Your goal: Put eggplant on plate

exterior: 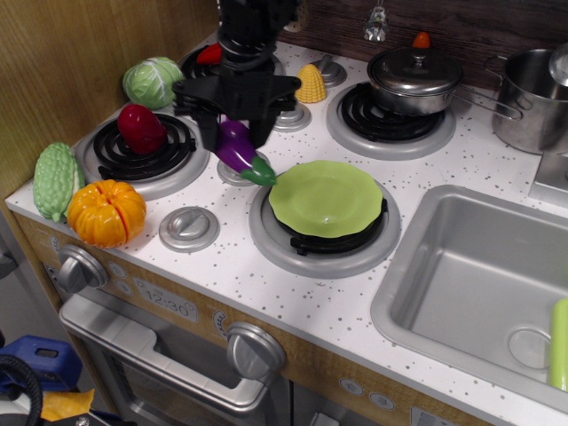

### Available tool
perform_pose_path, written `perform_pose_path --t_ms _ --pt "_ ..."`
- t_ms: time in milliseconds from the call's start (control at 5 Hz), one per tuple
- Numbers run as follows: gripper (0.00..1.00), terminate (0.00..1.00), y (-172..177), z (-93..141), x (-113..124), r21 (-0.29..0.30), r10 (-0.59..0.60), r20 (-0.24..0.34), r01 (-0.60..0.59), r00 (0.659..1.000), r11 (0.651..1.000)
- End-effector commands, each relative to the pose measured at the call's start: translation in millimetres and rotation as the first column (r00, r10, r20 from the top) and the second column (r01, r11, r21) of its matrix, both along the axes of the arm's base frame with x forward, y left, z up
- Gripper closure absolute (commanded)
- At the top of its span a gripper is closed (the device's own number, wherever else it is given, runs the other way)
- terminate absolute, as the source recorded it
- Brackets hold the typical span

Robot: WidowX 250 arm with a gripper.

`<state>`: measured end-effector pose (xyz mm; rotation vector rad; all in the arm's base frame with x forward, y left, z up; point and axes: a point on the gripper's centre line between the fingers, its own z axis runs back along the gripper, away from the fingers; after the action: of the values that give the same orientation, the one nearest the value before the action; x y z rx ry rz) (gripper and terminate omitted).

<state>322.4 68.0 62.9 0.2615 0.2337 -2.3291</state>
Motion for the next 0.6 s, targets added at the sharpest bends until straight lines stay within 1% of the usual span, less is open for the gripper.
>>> perform_pose_path --t_ms 0,200,400 --pt "1.0 0.0 -33.5 24.4 6.6 -0.066 0.093 0.107 -0.086 0.99 0.994" --pt "1.0 0.0 -49.3 14.7 2.7 -0.118 0.156 0.114 -0.143 0.981 0.983" --pt "0.0 0.0 -47.6 0.8 -2.3 -0.163 0.152 0.113 -0.133 0.982 0.978"
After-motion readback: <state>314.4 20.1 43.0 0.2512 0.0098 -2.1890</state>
